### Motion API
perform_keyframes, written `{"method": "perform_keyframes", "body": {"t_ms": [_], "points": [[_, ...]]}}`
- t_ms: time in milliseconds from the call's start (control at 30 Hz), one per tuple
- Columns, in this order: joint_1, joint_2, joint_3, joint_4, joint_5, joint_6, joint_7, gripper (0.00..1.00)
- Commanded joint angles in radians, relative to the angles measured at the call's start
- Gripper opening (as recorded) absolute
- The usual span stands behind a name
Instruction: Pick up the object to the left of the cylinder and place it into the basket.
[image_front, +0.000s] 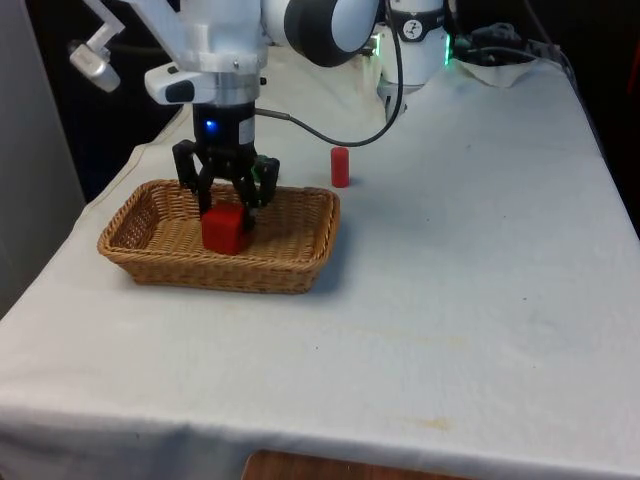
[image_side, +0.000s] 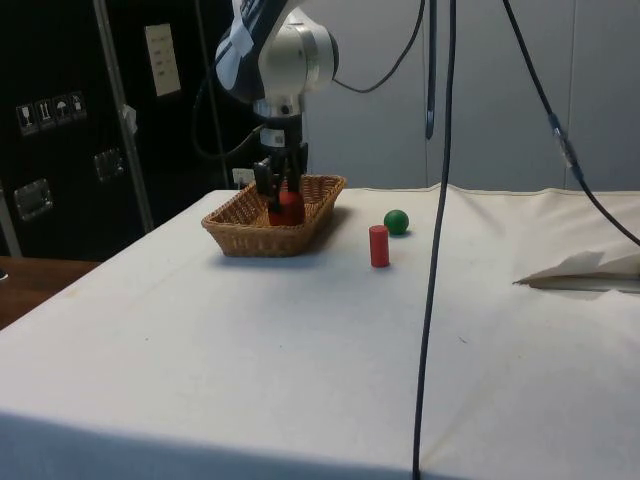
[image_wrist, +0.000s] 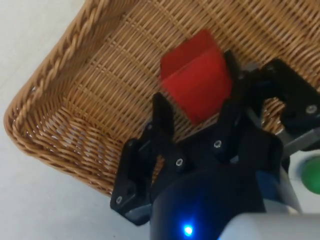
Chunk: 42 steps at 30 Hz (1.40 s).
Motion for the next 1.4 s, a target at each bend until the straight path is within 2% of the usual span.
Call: {"method": "perform_keyframes", "body": {"t_ms": [0,167,200,233,500,767,800,833,1033,1067,1100,1133,1333,1367], "points": [[-0.003,-0.003,0.002,0.000,0.002,-0.001,-0.004,0.41],[-0.003,-0.003,0.000,-0.001,0.002,-0.001,-0.005,0.90],[0.000,0.000,-0.002,-0.001,0.000,0.000,0.000,0.97],[-0.003,-0.003,0.000,-0.001,0.002,-0.001,-0.005,1.00],[0.001,-0.011,-0.008,-0.003,-0.002,-0.008,-0.002,1.00],[0.040,-0.050,-0.067,-0.008,-0.016,-0.056,0.011,1.00],[0.032,-0.048,-0.060,-0.003,-0.007,-0.054,0.002,1.00],[0.044,-0.054,-0.073,-0.009,-0.017,-0.060,0.013,1.00],[0.067,-0.077,-0.106,-0.011,-0.021,-0.084,0.019,1.00],[0.075,-0.085,-0.118,-0.011,-0.022,-0.093,0.021,1.00],[0.067,-0.080,-0.110,-0.005,-0.010,-0.088,0.011,1.00],[0.079,-0.088,-0.123,-0.010,-0.023,-0.098,0.022,1.00],[0.099,-0.111,-0.151,-0.008,-0.035,-0.120,0.034,1.00],[0.089,-0.106,-0.139,-0.005,-0.022,-0.111,0.023,1.00]]}}
